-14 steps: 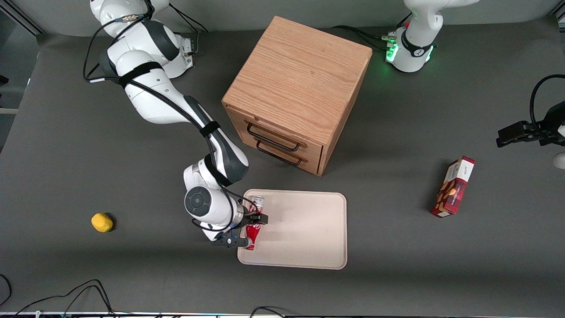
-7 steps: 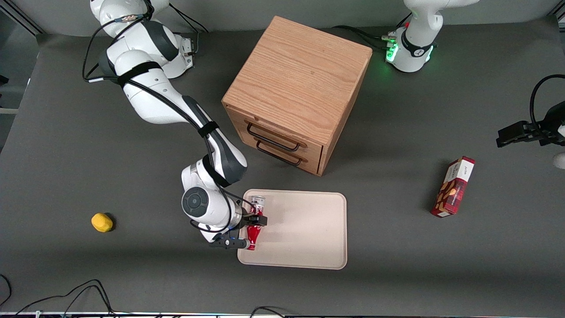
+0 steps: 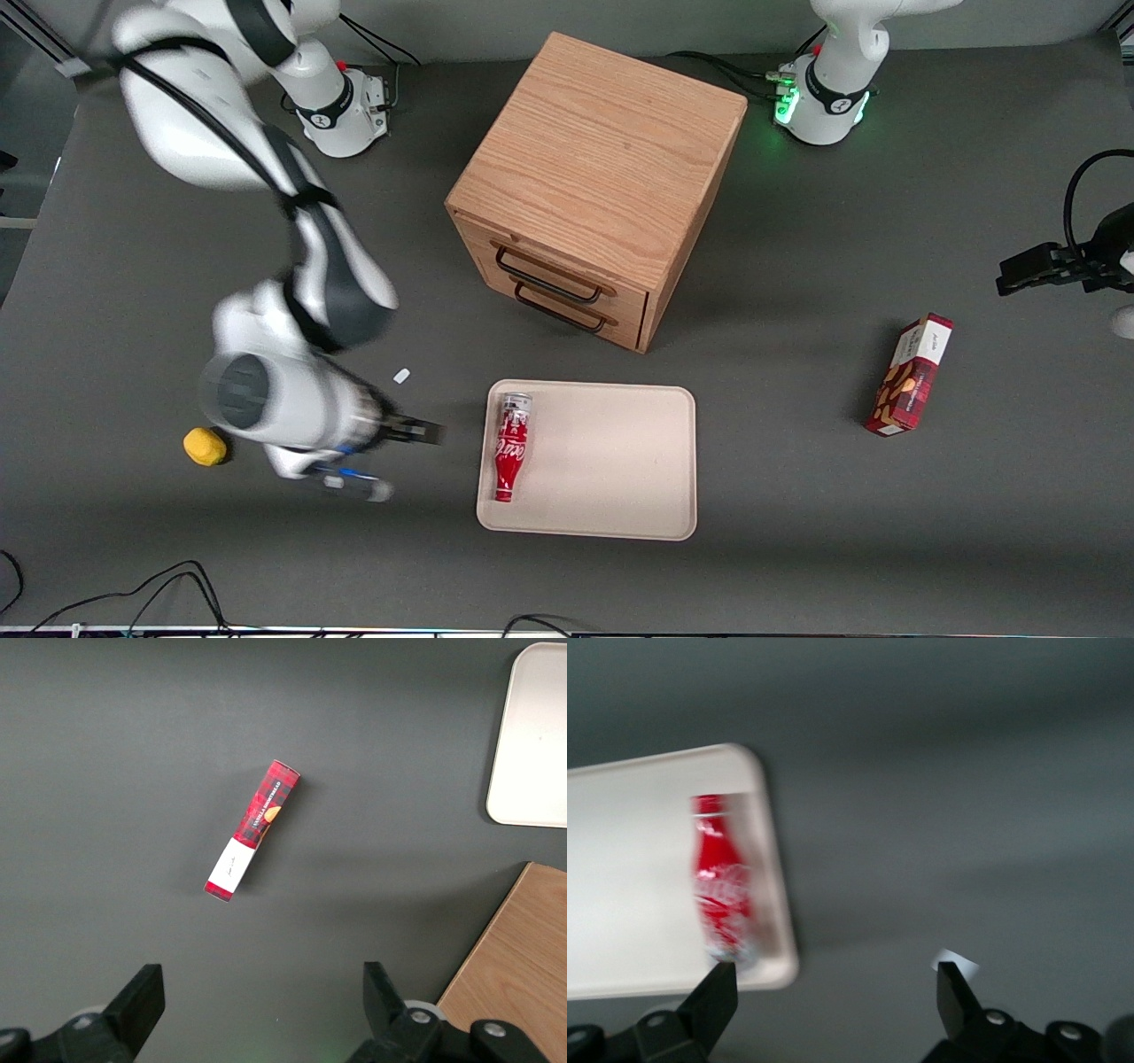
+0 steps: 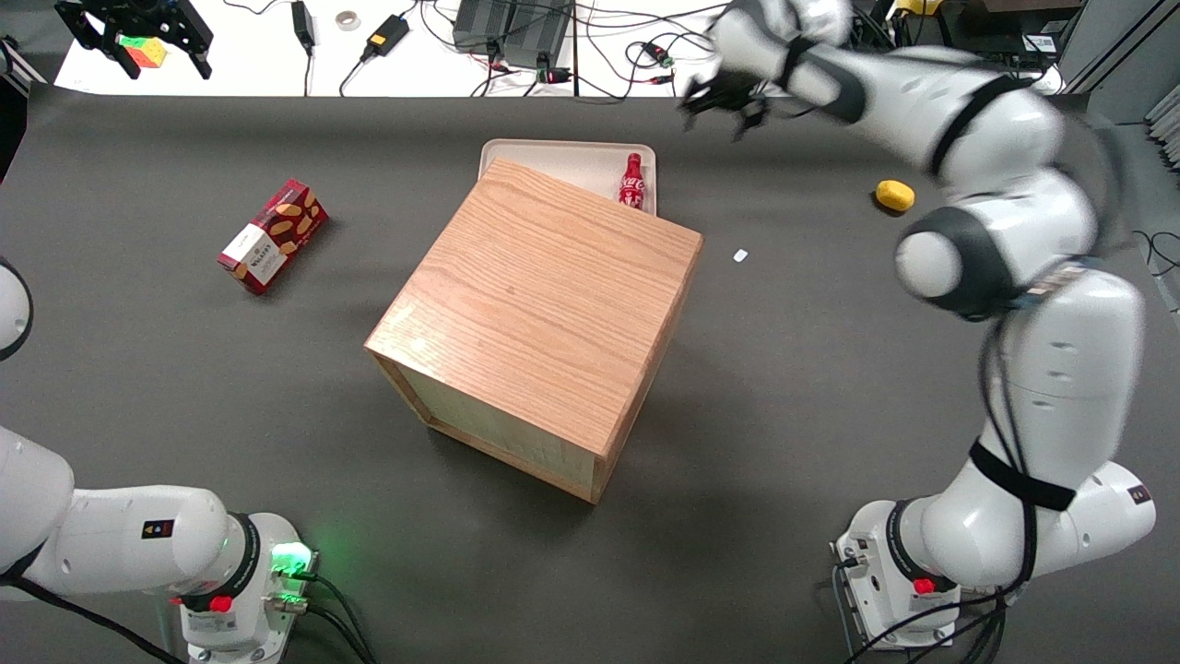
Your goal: Place coke bottle on tray
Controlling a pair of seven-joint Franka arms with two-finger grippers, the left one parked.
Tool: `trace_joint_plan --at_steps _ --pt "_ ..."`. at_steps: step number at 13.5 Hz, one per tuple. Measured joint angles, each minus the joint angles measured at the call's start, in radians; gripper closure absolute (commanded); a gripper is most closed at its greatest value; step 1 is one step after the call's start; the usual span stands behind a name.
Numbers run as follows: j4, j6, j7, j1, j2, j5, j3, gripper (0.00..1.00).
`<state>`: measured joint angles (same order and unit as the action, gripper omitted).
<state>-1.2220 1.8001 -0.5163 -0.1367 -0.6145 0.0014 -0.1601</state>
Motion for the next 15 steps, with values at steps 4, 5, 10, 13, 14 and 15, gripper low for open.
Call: trace_joint_plan --at_steps 4,5,10,13,14,15 --pt "-0.280 -0.048 0.008 0.076 0.304 0.001 -0.004 0.00" --pt "-0.307 -0.037 0.008 0.068 0.312 0.000 -0.006 0.00" --pt "-0.332 -0.012 0.009 0.060 0.300 -0.018 -0.006 0.00" --pt "-0.331 -0.028 0.048 0.070 0.313 -0.025 -0.005 0.00" --pt "-0.330 -0.041 0.074 0.078 0.321 -0.027 -0.004 0.00" --pt "-0.329 -0.057 0.107 0.089 0.331 -0.029 -0.003 0.00"
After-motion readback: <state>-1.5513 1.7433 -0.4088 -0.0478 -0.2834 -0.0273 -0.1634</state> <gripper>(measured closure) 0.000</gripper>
